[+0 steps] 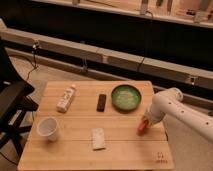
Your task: Drag the pepper across the table
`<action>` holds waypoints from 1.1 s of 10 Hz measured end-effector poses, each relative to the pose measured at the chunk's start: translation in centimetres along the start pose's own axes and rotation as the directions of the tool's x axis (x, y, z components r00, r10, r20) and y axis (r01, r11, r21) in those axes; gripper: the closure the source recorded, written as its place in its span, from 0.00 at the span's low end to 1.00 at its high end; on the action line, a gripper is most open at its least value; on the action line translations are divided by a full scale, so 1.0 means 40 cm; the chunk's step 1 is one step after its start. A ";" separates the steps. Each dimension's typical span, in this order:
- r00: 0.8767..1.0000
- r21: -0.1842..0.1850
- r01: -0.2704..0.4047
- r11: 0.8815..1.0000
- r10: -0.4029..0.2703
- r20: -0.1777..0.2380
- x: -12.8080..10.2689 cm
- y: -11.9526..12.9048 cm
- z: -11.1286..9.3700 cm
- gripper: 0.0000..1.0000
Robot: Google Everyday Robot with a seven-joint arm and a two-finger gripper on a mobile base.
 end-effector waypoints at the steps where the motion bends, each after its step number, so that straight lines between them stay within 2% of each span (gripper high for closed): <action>1: 1.000 0.002 0.000 1.000 0.000 0.000 0.005 0.000 0.000 1.00; 11: 1.000 0.007 0.003 1.000 -0.003 -0.002 0.054 -0.003 -0.005 1.00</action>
